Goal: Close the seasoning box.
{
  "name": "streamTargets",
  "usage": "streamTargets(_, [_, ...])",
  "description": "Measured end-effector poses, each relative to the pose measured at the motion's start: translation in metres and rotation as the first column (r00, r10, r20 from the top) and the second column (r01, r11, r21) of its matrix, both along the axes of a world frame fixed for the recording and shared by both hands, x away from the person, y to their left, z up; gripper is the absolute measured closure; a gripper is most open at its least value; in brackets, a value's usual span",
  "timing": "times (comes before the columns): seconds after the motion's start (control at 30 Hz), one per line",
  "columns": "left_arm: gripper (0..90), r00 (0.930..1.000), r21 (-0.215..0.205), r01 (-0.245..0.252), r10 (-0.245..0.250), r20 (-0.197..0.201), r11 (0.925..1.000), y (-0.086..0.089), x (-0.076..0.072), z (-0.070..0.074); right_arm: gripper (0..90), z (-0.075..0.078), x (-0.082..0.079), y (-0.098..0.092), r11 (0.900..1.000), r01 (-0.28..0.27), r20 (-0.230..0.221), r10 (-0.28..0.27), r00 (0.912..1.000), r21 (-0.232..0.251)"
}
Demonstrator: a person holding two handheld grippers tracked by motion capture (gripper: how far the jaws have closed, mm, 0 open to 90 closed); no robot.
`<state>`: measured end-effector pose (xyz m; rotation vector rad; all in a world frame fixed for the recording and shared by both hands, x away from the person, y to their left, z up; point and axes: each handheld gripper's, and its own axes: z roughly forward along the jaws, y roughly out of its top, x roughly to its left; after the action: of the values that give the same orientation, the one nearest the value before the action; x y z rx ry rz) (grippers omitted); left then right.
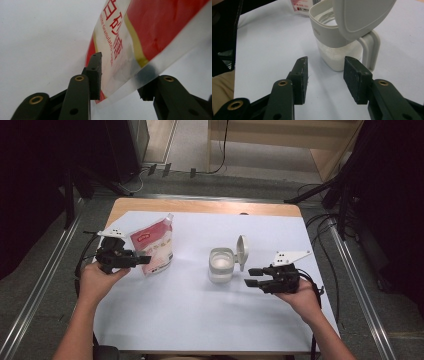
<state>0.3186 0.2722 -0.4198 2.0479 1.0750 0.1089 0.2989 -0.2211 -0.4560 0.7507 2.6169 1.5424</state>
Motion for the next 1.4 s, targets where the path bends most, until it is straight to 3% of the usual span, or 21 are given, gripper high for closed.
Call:
streamTargets(0.2, [55.6, 0.9999, 0.020, -0.011, 0.011, 0.009, 0.9997, 0.001, -0.005, 0.002, 62.7, 0.002, 0.003, -0.006, 1.000, 0.017, -0.010, -0.017, 0.9998, 0.003])
streamTargets(0.43, [50.8, 0.9995, -0.023, -0.001, 0.001, 0.032, 0.9997, 0.007, -0.007, 0.002, 75.8, 0.005, 0.008, -0.015, 0.999, 0.032, -0.038, -0.031, 0.9988, 0.008])
streamTargets(0.63, [43.7, 0.9993, -0.020, -0.002, 0.002, 0.039, 0.9998, 0.009, -0.012, -0.001, 90.0, 0.008, 0.018, -0.024, 0.996, 0.082, -0.067, -0.080, 0.9945, 0.026])
streamTargets(0.73, [41.0, 0.9993, -0.025, -0.003, 0.004, 0.037, 0.9997, 0.012, -0.014, -0.002, 90.0, 0.013, 0.025, -0.022, 0.994, 0.100, -0.080, -0.096, 0.9921, 0.047])
streamTargets(0.87, [37.2, 0.9991, -0.045, -0.012, 0.014, 0.039, 0.9989, 0.015, -0.018, -0.003, 90.0, 0.020, 0.034, -0.015, 0.993, 0.109, -0.063, -0.105, 0.9925, 0.055])
streamTargets(1.17, [32.9, 0.9987, -0.022, -0.021, 0.022, 0.046, 0.9995, 0.017, -0.024, -0.008, 90.0, 0.027, 0.048, -0.007, 0.989, 0.117, -0.057, -0.113, 0.9920, 0.090])
streamTargets(1.23, [32.4, 0.9992, -0.033, -0.016, 0.017, 0.037, 0.9993, 0.018, -0.024, -0.009, 90.0, 0.029, 0.051, -0.005, 0.987, 0.118, -0.060, -0.111, 0.9920, 0.113])
streamTargets(1.4, [33.8, 0.9997, -0.047, 0.010, -0.009, 0.021, 0.9988, 0.018, -0.024, -0.013, 90.0, 0.033, 0.056, 0.006, 0.989, 0.096, -0.053, -0.090, 0.9945, 0.110])
